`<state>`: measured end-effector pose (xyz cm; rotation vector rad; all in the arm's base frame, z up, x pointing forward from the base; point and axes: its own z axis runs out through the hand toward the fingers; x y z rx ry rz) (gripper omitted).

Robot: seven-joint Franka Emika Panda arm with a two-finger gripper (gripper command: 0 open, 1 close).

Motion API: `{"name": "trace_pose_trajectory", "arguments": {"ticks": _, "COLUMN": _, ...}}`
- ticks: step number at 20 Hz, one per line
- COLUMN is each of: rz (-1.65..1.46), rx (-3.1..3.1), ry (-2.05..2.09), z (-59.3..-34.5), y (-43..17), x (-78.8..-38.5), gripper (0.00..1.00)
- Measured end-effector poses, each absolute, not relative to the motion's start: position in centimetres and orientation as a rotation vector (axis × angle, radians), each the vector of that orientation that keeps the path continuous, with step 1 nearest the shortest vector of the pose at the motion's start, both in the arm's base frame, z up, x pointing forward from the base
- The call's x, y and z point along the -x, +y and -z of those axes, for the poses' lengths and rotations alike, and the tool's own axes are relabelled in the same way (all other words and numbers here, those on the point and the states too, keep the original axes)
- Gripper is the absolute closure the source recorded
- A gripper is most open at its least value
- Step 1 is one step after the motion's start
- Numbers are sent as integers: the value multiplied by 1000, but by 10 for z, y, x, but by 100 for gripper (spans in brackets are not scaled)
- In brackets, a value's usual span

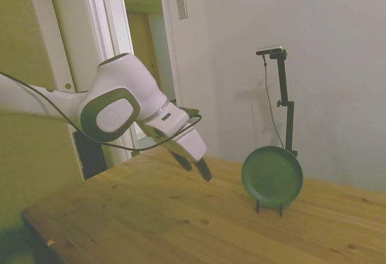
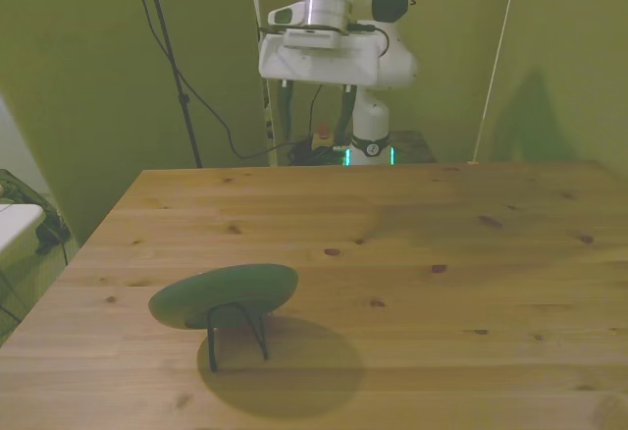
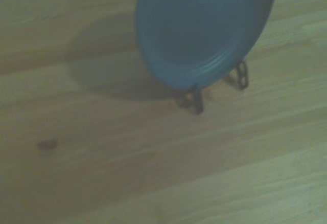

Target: Unload the plate

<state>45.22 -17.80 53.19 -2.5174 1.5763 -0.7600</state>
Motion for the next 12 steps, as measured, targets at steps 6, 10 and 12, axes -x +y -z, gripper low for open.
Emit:
{"name": "trace_pose_trajectory", "arguments": {"ticks": 6, "rz": 840, "rx": 2445, "ry": 1674, "z": -536, "y": -243, "x": -510, "gripper": 0}}
{"name": "trace_pose_trajectory", "arguments": {"ticks": 10, "rz": 865, "rx": 2416, "ry": 1692, "z": -534, "y": -262, "x": -556, "gripper": 0}}
{"name": "trace_pose_trajectory", "arguments": {"ticks": 12, "rz": 871, "rx": 2402, "ry": 1688, "z": -531, "y": -262, "x": -580, "gripper": 0}}
